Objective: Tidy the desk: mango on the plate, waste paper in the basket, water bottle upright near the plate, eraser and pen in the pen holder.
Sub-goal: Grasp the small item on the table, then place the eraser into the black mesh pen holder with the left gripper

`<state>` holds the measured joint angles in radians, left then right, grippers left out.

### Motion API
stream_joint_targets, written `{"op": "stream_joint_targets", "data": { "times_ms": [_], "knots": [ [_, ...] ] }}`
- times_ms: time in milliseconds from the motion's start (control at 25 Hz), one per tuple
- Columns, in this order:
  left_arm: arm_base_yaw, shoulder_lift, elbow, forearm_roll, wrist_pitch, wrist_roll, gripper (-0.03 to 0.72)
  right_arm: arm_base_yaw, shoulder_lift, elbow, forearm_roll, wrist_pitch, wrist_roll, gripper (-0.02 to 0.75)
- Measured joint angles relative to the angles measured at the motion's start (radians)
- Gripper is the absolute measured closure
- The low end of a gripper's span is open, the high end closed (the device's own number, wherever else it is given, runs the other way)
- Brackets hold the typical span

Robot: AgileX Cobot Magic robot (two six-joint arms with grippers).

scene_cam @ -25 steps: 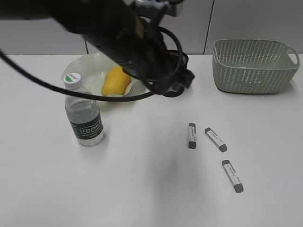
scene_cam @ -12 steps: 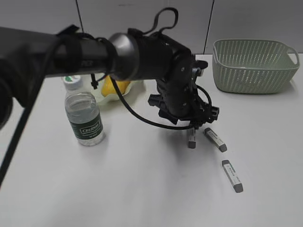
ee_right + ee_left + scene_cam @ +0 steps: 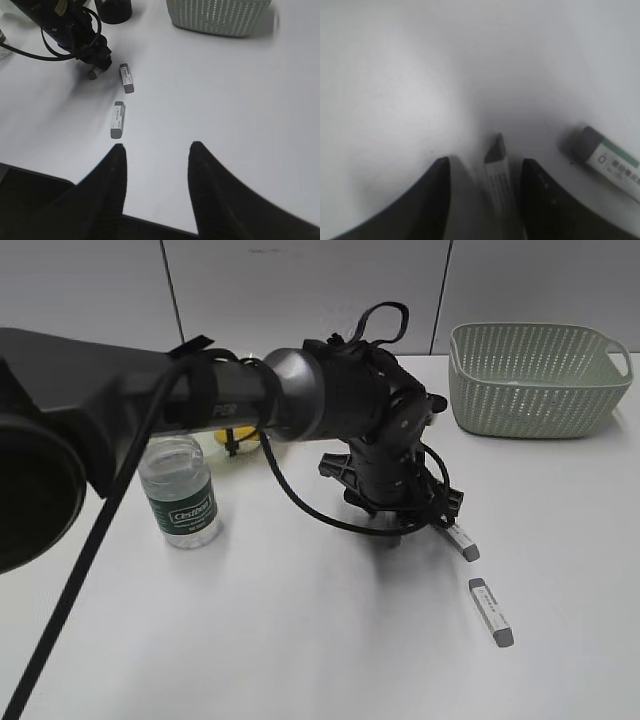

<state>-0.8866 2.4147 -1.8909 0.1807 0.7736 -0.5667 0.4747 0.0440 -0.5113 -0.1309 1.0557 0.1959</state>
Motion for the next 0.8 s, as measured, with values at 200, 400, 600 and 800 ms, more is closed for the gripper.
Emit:
{"op": "stream_joint_targets", "data": {
  "times_ms": [200, 400, 600, 800],
  "knots": [
    [0.001, 0.002, -0.002, 0.035, 0.008, -0.001, 0.612, 0.0, 0.0, 0.0, 0.0, -0.001, 0.0, 0.407],
    [-0.002, -0.055, 0.008, 0.158, -0.13, -0.02, 0.61, 0.0, 0.0, 0.0, -0.001, -0.002, 0.0, 0.407],
    [0.093, -0.201, 0.001, 0.468, -0.499, -0.214, 0.61, 0.0, 0.0, 0.0, -0.002, -0.002, 0.0, 0.407],
    [0.248, -0.175, 0.0, 0.537, -0.799, -0.262, 0.61, 0.0, 0.0, 0.0, -0.002, -0.003, 0.0, 0.407]
  ]
}}
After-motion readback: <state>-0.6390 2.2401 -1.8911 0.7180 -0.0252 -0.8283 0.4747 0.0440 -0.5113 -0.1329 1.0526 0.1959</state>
